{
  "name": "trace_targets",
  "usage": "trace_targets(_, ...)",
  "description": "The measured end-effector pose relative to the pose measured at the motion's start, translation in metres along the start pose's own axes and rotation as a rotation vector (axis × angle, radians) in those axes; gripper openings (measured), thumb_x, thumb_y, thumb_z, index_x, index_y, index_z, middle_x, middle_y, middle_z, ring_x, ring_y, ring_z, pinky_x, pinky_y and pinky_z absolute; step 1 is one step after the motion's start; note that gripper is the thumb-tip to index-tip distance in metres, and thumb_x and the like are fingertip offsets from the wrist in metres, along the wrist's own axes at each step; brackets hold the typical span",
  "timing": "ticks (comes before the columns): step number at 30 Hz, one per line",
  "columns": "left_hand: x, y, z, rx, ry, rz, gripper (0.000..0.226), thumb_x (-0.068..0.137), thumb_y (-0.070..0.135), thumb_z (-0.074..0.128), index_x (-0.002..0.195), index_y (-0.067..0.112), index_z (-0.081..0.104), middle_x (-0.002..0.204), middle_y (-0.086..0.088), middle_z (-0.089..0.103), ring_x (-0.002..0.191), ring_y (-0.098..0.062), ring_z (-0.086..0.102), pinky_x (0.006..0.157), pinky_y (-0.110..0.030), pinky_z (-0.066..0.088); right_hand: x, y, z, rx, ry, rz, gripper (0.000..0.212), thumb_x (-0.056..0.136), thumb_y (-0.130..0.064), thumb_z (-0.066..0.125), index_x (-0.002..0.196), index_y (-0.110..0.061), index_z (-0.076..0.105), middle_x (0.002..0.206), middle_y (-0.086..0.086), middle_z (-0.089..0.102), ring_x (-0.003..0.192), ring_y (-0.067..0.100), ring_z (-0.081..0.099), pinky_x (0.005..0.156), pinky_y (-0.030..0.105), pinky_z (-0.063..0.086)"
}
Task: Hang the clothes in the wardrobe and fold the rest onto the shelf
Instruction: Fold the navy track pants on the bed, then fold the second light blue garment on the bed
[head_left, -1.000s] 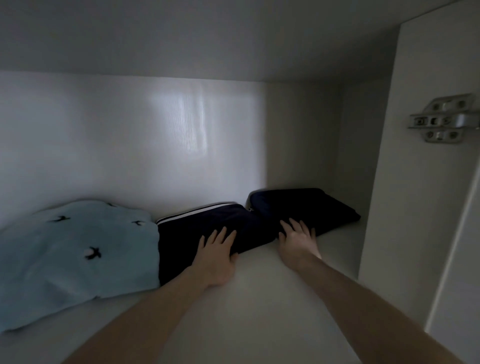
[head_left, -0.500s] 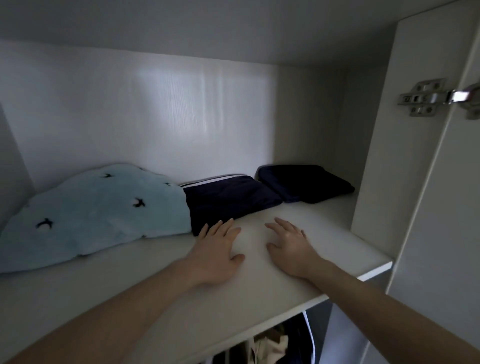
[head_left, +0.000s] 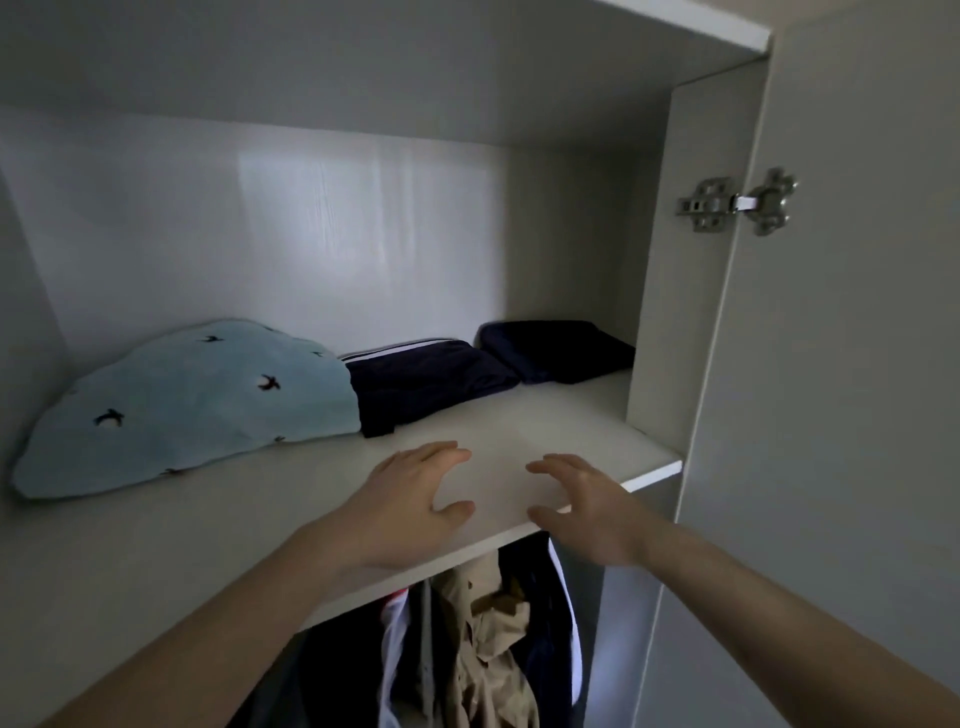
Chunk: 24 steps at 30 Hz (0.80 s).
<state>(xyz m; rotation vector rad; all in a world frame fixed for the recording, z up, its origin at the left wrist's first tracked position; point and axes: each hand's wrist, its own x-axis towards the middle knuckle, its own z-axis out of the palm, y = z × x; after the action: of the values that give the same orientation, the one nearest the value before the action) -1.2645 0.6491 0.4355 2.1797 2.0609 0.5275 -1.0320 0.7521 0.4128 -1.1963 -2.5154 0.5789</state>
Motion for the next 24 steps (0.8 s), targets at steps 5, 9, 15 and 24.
trace_targets(5,-0.027,0.062,0.012,-0.135,-0.014,0.067,0.063,0.099,0.049,0.057,0.156,0.034,0.036,0.160,0.015,0.034,0.143,-0.004,0.036,0.119,-0.027,0.031,-0.095,0.020,-0.027,0.056,0.032,0.070,0.060,0.099,-0.043,0.063,0.154,-0.035,0.040,0.157,-0.012,0.039,0.137,0.013,0.048,0.106,0.025,0.041)
trace_targets(9,-0.056,0.143,0.036,-0.240,-0.067,0.104,0.059,0.099,0.049,0.059,0.153,0.039,0.038,0.155,0.019,0.039,0.130,-0.008,0.052,0.110,-0.028,0.041,-0.200,0.050,-0.047,0.123,0.103,0.149,0.056,0.098,-0.044,0.065,0.149,-0.040,0.043,0.152,-0.017,0.041,0.126,0.007,0.055,0.099,0.024,0.050)
trace_targets(15,-0.111,0.282,0.100,-0.255,-0.146,0.295,0.059,0.101,0.042,0.058,0.155,0.032,0.035,0.156,0.022,0.034,0.145,0.000,0.033,0.106,-0.012,0.024,-0.390,0.100,-0.068,0.160,0.264,0.303,0.051,0.096,-0.046,0.066,0.143,-0.045,0.047,0.144,-0.026,0.046,0.121,-0.002,0.057,0.099,0.020,0.048)
trace_targets(24,-0.202,0.487,0.210,-0.325,-0.446,0.672,0.060,0.100,0.047,0.057,0.154,0.041,0.034,0.157,0.031,0.030,0.143,0.003,0.034,0.114,-0.018,0.028,-0.669,0.134,-0.045,0.227,0.510,0.752,0.048,0.097,-0.047,0.062,0.141,-0.051,0.044,0.140,-0.036,0.044,0.125,-0.012,0.048,0.104,0.021,0.044)
